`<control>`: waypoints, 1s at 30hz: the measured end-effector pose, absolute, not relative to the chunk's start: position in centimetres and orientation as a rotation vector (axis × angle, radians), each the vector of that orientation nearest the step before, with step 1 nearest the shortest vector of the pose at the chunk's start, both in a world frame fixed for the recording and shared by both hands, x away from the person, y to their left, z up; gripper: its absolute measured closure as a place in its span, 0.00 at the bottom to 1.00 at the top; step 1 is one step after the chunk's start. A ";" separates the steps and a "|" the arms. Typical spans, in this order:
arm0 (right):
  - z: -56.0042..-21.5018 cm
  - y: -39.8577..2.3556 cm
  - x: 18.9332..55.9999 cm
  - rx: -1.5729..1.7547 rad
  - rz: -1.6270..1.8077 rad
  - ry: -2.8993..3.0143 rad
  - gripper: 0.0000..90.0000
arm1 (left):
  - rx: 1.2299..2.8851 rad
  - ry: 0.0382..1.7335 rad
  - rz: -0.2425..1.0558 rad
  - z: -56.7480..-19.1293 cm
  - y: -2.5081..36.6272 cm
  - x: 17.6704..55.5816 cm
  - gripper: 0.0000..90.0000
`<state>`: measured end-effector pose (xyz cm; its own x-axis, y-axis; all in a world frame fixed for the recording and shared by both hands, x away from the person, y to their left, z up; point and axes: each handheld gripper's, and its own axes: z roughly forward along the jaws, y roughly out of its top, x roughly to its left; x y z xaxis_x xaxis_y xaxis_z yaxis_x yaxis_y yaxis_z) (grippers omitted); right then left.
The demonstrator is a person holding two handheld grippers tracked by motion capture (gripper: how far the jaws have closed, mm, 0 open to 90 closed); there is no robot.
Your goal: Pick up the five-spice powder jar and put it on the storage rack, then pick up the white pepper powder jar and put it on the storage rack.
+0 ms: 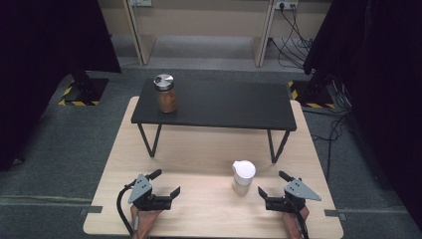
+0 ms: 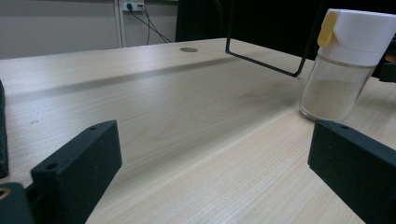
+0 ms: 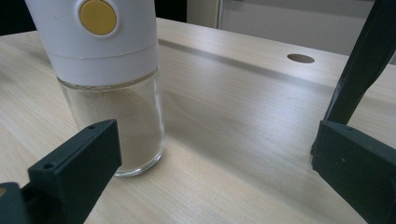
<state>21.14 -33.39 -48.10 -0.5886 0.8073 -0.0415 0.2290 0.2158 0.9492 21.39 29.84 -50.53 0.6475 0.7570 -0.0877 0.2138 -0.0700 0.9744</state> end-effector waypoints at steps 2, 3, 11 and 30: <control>-48.1 -33.4 21.1 0.954 1.381 1.949 0.02 | 1.627 0.814 0.541 -50.5 29.7 21.4 0.03; -48.1 -33.4 21.1 0.955 1.382 1.948 0.02 | 1.628 0.813 0.542 -50.5 29.7 21.4 0.03; -48.1 -33.4 21.2 0.953 1.379 1.952 0.02 | 1.626 0.814 0.543 -50.5 29.7 21.4 0.03; -48.0 -33.0 21.0 0.939 1.356 1.958 0.02 | 1.625 0.805 0.540 -50.5 29.8 21.6 0.01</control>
